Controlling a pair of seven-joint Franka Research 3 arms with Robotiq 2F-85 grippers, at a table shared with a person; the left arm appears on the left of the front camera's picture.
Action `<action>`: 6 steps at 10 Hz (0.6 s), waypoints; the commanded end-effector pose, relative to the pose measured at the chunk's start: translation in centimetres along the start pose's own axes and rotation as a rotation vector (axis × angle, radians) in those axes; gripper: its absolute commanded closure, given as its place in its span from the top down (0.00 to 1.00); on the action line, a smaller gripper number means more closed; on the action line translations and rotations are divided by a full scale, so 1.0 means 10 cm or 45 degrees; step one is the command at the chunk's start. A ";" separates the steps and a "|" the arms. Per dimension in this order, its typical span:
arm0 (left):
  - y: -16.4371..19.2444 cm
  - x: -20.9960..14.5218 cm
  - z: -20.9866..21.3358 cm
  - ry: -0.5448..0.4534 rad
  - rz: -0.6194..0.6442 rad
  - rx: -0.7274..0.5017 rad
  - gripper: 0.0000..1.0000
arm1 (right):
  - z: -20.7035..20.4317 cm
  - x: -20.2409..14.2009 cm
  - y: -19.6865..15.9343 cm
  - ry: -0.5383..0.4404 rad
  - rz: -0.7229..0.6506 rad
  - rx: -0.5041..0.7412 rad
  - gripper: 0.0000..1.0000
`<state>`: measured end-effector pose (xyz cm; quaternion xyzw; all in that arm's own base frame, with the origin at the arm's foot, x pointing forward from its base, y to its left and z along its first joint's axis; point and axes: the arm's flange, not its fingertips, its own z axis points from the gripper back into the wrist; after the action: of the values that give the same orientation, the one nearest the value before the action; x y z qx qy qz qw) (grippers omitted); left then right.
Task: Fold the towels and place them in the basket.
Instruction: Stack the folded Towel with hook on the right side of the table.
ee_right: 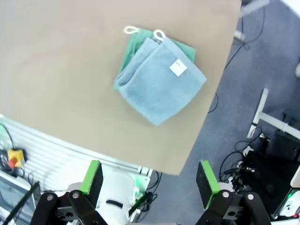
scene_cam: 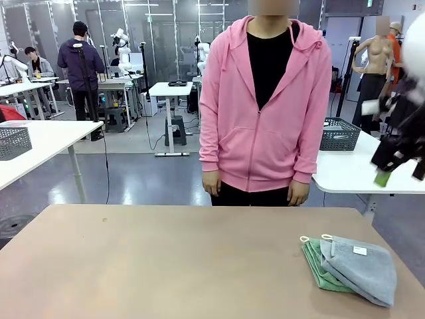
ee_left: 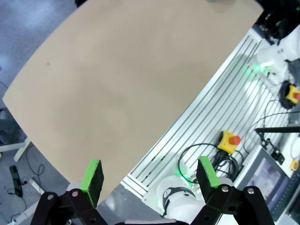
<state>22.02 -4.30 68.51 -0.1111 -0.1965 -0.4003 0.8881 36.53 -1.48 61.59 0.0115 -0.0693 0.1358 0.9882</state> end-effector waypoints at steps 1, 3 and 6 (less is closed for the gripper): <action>-0.01 0.00 -0.01 0.001 -0.005 0.004 1.00 | 0.43 -0.28 0.05 -0.057 0.136 0.092 1.00; -0.01 0.00 -0.01 0.001 -0.005 0.004 1.00 | 0.86 -0.78 0.13 -0.241 0.209 0.167 1.00; -0.01 0.00 -0.01 0.001 -0.005 0.004 1.00 | 0.82 -1.26 0.07 -0.428 0.205 0.305 1.00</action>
<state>22.01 -4.29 68.52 -0.1112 -0.1966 -0.4003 0.8881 23.27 -4.13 70.33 0.1171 -0.2013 0.2034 0.9510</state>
